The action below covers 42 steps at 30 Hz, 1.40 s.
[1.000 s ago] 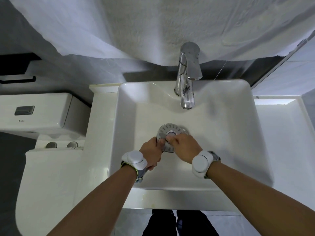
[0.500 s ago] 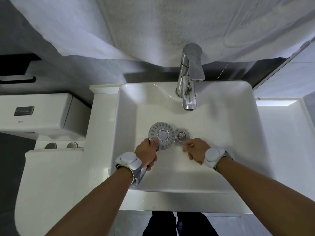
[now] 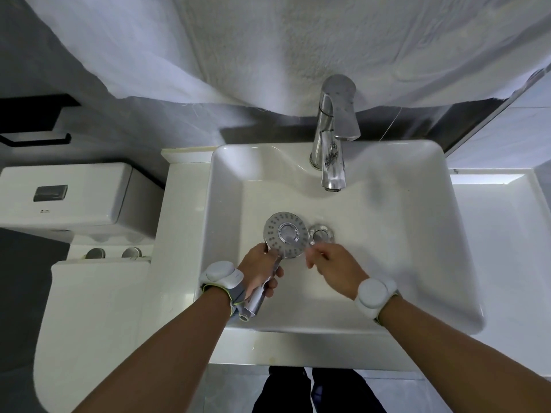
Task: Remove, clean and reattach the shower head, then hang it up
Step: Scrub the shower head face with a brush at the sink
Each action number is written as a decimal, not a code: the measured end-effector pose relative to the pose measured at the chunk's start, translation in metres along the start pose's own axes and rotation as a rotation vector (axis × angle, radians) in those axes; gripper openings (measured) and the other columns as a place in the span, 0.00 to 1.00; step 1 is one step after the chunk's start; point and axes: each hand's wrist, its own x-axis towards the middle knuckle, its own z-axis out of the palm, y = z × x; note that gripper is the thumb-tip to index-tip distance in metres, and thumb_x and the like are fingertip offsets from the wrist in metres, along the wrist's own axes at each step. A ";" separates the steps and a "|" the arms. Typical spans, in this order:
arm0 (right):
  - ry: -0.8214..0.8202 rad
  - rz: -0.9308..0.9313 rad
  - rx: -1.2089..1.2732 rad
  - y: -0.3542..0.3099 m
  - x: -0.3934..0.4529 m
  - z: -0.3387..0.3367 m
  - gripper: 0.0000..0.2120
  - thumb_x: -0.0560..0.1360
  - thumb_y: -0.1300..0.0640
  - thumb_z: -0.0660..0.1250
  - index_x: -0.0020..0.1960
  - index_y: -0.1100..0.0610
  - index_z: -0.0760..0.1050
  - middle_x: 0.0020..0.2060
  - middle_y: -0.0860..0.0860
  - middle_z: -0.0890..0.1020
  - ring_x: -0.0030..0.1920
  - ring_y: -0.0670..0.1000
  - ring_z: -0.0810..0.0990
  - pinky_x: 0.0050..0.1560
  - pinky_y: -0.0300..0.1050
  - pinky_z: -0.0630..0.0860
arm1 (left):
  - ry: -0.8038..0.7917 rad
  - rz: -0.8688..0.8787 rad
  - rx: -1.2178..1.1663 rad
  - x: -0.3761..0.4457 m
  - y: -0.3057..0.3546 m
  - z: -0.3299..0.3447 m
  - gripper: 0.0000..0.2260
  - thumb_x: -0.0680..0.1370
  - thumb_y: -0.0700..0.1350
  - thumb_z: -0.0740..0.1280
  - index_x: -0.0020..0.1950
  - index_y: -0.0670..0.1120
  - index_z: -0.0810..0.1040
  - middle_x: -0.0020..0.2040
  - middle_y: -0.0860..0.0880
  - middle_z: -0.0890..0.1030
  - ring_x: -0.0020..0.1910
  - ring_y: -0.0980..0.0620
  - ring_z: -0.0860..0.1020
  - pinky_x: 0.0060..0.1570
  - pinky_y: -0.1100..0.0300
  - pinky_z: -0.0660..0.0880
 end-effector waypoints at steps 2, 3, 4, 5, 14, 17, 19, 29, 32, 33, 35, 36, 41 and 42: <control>-0.054 -0.053 -0.172 -0.011 0.000 0.004 0.17 0.80 0.47 0.59 0.33 0.48 0.73 0.29 0.46 0.75 0.31 0.48 0.73 0.41 0.45 0.72 | -0.015 0.000 0.012 -0.002 0.002 0.004 0.06 0.82 0.44 0.57 0.51 0.43 0.71 0.36 0.43 0.73 0.22 0.50 0.65 0.23 0.64 0.63; -0.022 -0.059 -0.220 -0.013 0.008 0.001 0.17 0.80 0.46 0.59 0.33 0.47 0.73 0.31 0.46 0.77 0.33 0.49 0.75 0.42 0.45 0.73 | -0.016 0.000 0.022 -0.002 0.004 0.005 0.07 0.82 0.45 0.56 0.50 0.43 0.70 0.36 0.43 0.73 0.22 0.51 0.65 0.23 0.64 0.62; 0.028 -0.048 -0.233 -0.013 0.017 -0.006 0.17 0.80 0.46 0.59 0.33 0.46 0.72 0.32 0.46 0.78 0.36 0.51 0.77 0.43 0.46 0.74 | -0.006 0.001 0.043 -0.003 0.004 0.006 0.07 0.82 0.45 0.56 0.49 0.44 0.70 0.36 0.44 0.72 0.22 0.51 0.64 0.23 0.64 0.62; 0.091 -0.037 -0.212 -0.013 0.026 -0.015 0.17 0.80 0.47 0.59 0.33 0.46 0.73 0.34 0.47 0.79 0.38 0.53 0.77 0.44 0.47 0.76 | 0.007 0.006 0.073 -0.004 0.005 0.007 0.07 0.82 0.46 0.56 0.48 0.44 0.70 0.36 0.44 0.72 0.21 0.51 0.64 0.23 0.64 0.62; 0.174 -0.115 -0.270 -0.004 0.023 -0.024 0.14 0.80 0.46 0.59 0.40 0.49 0.76 0.32 0.48 0.76 0.37 0.56 0.76 0.39 0.47 0.73 | -0.015 0.032 0.207 -0.008 0.005 0.014 0.11 0.82 0.47 0.57 0.47 0.42 0.72 0.35 0.44 0.73 0.21 0.50 0.65 0.23 0.63 0.64; 0.069 -0.155 -0.299 -0.009 0.019 -0.017 0.13 0.81 0.47 0.59 0.39 0.46 0.75 0.34 0.49 0.77 0.39 0.55 0.75 0.41 0.46 0.72 | -0.003 0.031 0.250 -0.006 0.006 0.014 0.11 0.82 0.47 0.56 0.46 0.42 0.71 0.34 0.44 0.73 0.20 0.50 0.65 0.22 0.64 0.64; 0.035 -0.164 -0.358 -0.009 0.017 -0.018 0.14 0.81 0.46 0.58 0.45 0.50 0.79 0.37 0.50 0.80 0.40 0.55 0.76 0.43 0.48 0.74 | 0.005 0.022 0.311 -0.005 0.006 0.014 0.11 0.83 0.47 0.56 0.44 0.43 0.71 0.34 0.44 0.74 0.20 0.50 0.65 0.22 0.64 0.64; 0.167 -0.102 -0.247 -0.002 0.021 -0.019 0.16 0.81 0.45 0.57 0.36 0.46 0.71 0.30 0.48 0.74 0.35 0.56 0.74 0.37 0.47 0.71 | 0.011 0.045 0.445 -0.003 0.009 0.012 0.11 0.82 0.45 0.55 0.42 0.42 0.69 0.35 0.42 0.74 0.22 0.48 0.66 0.23 0.61 0.66; 0.091 -0.150 -0.341 -0.008 0.011 -0.007 0.15 0.81 0.45 0.56 0.46 0.49 0.78 0.36 0.49 0.76 0.38 0.55 0.75 0.41 0.48 0.74 | 0.013 0.062 0.449 -0.002 0.010 0.012 0.11 0.82 0.45 0.55 0.44 0.42 0.70 0.35 0.43 0.75 0.22 0.48 0.66 0.23 0.62 0.66; 0.091 -0.162 -0.363 -0.007 0.009 -0.005 0.15 0.81 0.45 0.56 0.49 0.50 0.79 0.37 0.50 0.77 0.38 0.55 0.75 0.42 0.48 0.75 | 0.010 0.065 0.424 -0.002 0.010 0.013 0.11 0.82 0.45 0.55 0.44 0.42 0.70 0.35 0.43 0.75 0.21 0.48 0.66 0.22 0.62 0.66; 0.179 -0.082 -0.295 0.000 0.018 -0.014 0.15 0.80 0.44 0.57 0.44 0.50 0.77 0.36 0.50 0.77 0.38 0.56 0.76 0.40 0.46 0.73 | 0.002 0.065 0.319 -0.003 0.005 0.013 0.11 0.82 0.46 0.56 0.44 0.43 0.70 0.34 0.44 0.74 0.20 0.49 0.65 0.22 0.63 0.65; 0.231 -0.018 -0.251 0.005 0.027 -0.022 0.15 0.80 0.44 0.58 0.40 0.50 0.74 0.35 0.50 0.77 0.38 0.57 0.76 0.40 0.45 0.71 | 0.003 0.066 0.261 -0.004 0.002 0.013 0.11 0.82 0.47 0.57 0.45 0.43 0.71 0.34 0.44 0.74 0.20 0.50 0.65 0.22 0.63 0.64; 0.335 0.301 -0.227 0.033 0.053 -0.053 0.19 0.83 0.49 0.54 0.44 0.60 0.76 0.48 0.61 0.82 0.47 0.61 0.78 0.44 0.44 0.69 | 0.087 0.005 0.043 0.000 -0.007 0.009 0.10 0.82 0.45 0.56 0.51 0.41 0.72 0.34 0.44 0.73 0.21 0.50 0.65 0.23 0.64 0.63; 0.330 0.344 -0.222 0.037 0.052 -0.051 0.20 0.83 0.49 0.53 0.46 0.61 0.77 0.50 0.62 0.82 0.49 0.62 0.79 0.46 0.45 0.69 | 0.089 -0.016 -0.017 0.001 -0.007 0.009 0.09 0.83 0.45 0.56 0.50 0.41 0.72 0.34 0.44 0.73 0.21 0.51 0.65 0.23 0.64 0.63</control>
